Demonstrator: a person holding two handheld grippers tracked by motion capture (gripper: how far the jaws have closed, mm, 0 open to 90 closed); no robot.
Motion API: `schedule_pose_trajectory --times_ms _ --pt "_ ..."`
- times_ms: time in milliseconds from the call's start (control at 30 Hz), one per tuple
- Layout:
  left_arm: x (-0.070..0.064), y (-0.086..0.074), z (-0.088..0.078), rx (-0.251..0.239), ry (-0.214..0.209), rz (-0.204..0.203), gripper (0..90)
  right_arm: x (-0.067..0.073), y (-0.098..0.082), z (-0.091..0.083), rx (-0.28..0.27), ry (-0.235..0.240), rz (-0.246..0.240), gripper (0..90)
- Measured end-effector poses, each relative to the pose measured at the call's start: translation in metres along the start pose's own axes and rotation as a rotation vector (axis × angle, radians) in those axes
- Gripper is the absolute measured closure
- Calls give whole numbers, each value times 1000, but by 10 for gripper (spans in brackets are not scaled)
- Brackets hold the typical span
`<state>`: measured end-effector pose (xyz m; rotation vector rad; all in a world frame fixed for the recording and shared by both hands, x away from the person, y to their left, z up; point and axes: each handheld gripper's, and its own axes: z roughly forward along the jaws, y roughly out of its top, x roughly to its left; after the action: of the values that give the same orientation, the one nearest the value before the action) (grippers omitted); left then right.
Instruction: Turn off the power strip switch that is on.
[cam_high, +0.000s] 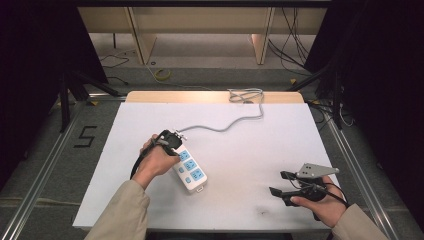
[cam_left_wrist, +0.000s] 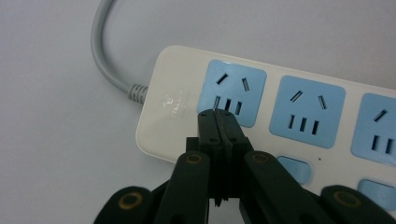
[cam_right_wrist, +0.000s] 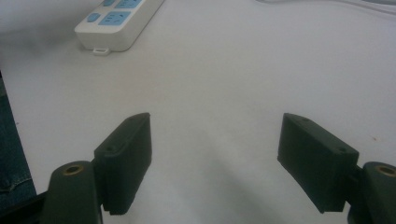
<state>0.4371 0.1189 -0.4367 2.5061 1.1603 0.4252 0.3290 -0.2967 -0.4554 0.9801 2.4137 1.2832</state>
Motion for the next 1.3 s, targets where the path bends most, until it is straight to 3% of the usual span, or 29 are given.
schedule_pose_trajectory --times_ms 367,600,933,1300 --pt "4 -2 -6 -56 -1 -40 893 0 0 0 1 0 -3 266" --pt "7 -4 -13 -100 -14 -72 839 0 0 0 1 -1 -1 266" --pt "9 -8 -22 -143 -2 -78 731 0 0 -1 1 -1 1 266" --pt "12 -13 -31 -228 -10 -91 645 0 0 -1 0 -3 0 266"
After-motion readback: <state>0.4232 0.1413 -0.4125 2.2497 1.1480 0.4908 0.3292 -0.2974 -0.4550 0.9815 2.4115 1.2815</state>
